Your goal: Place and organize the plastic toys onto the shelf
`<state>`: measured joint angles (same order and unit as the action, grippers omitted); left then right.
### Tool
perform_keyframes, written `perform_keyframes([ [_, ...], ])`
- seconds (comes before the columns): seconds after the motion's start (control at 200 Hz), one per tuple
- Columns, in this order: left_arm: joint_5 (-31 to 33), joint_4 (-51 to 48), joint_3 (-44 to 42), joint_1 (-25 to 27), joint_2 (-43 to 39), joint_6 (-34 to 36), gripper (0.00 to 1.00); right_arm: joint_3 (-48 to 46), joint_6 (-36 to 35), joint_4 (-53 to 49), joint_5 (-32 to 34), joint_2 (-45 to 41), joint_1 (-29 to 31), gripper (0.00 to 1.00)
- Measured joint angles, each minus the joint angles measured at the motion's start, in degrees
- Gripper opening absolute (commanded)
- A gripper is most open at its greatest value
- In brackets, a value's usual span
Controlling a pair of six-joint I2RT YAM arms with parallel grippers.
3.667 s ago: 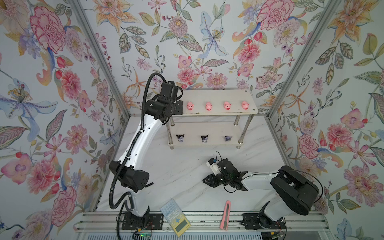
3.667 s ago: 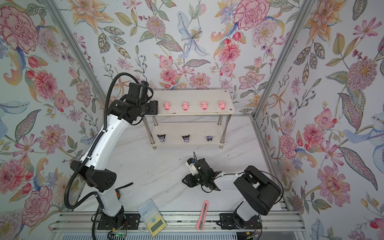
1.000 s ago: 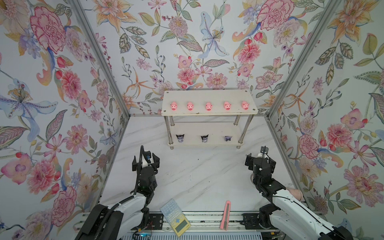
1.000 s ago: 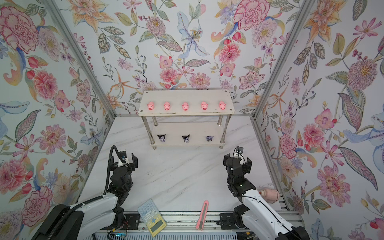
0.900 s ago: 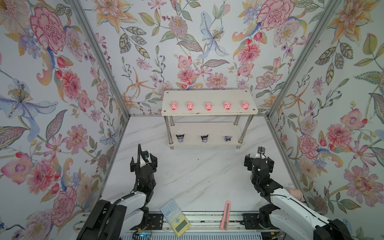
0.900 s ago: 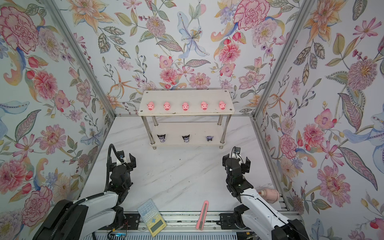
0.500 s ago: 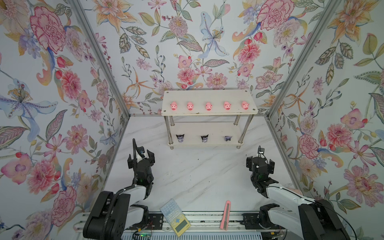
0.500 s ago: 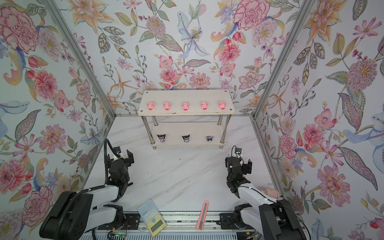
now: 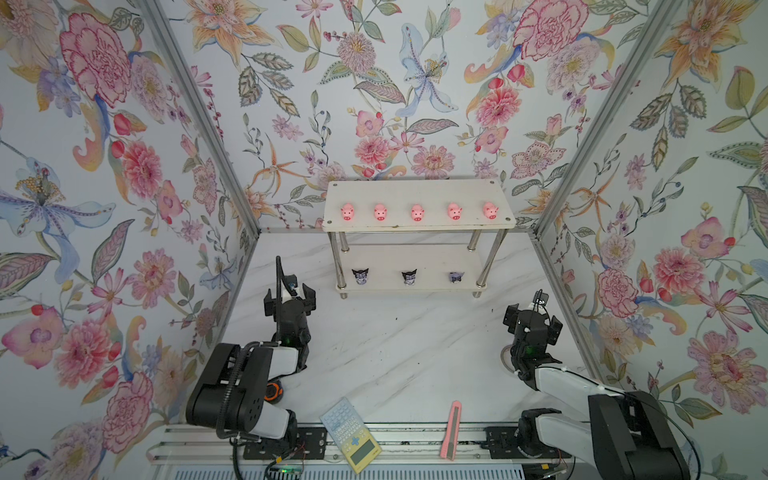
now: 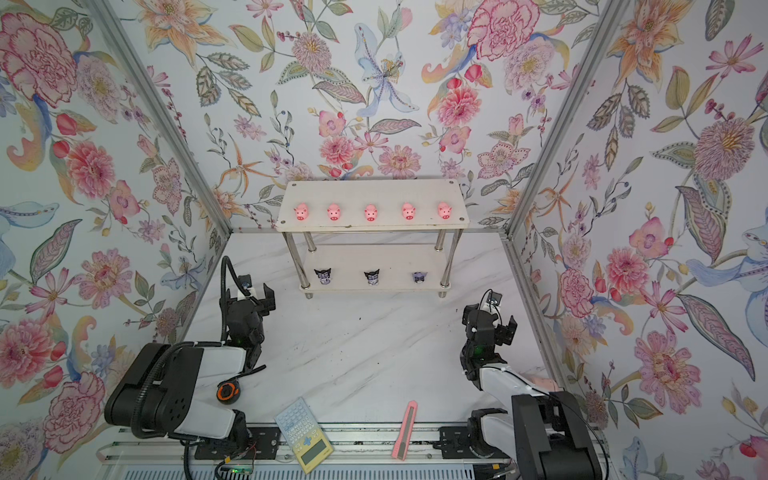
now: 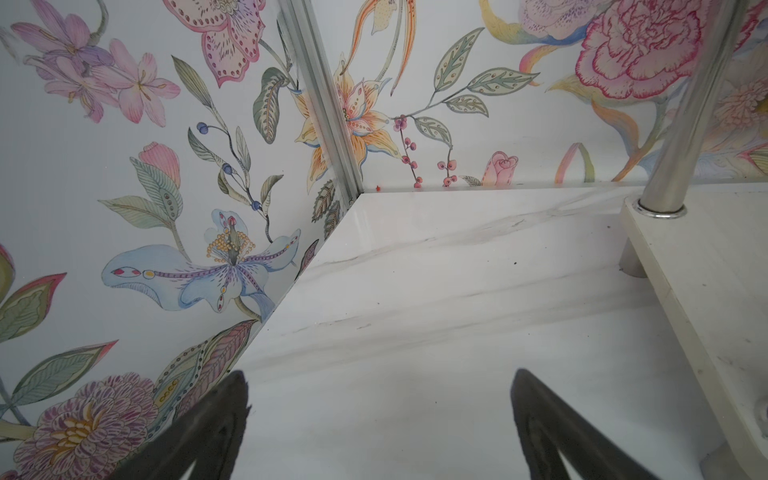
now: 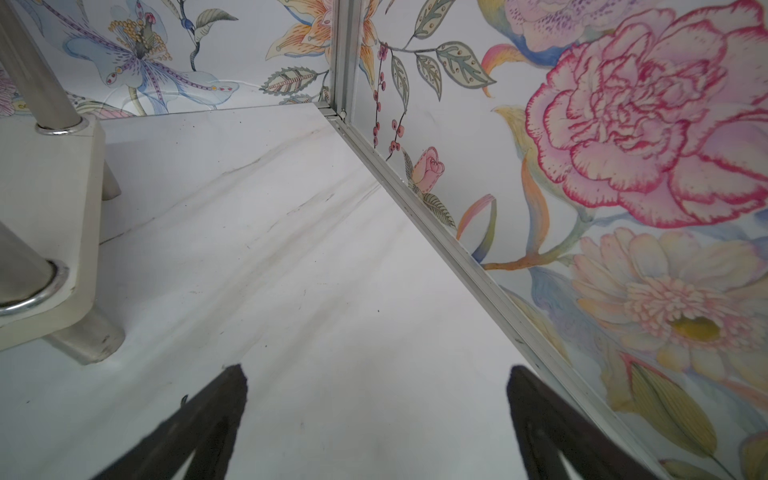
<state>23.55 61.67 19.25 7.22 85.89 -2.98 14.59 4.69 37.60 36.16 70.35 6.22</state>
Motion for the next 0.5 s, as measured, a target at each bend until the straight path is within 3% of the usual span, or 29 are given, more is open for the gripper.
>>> perform_keyframes([
  [0.235,-2.3,6.5,-4.2,-1.9,0.1,0.0,0.99,5.8,-1.9,4.3,-1.3,10.1,-1.2,0.99],
  [0.5,-3.4,9.2,-4.2,-2.0,0.1,0.0,0.99,5.7,-1.9,6.1,-9.0,8.7,-6.2,0.99],
])
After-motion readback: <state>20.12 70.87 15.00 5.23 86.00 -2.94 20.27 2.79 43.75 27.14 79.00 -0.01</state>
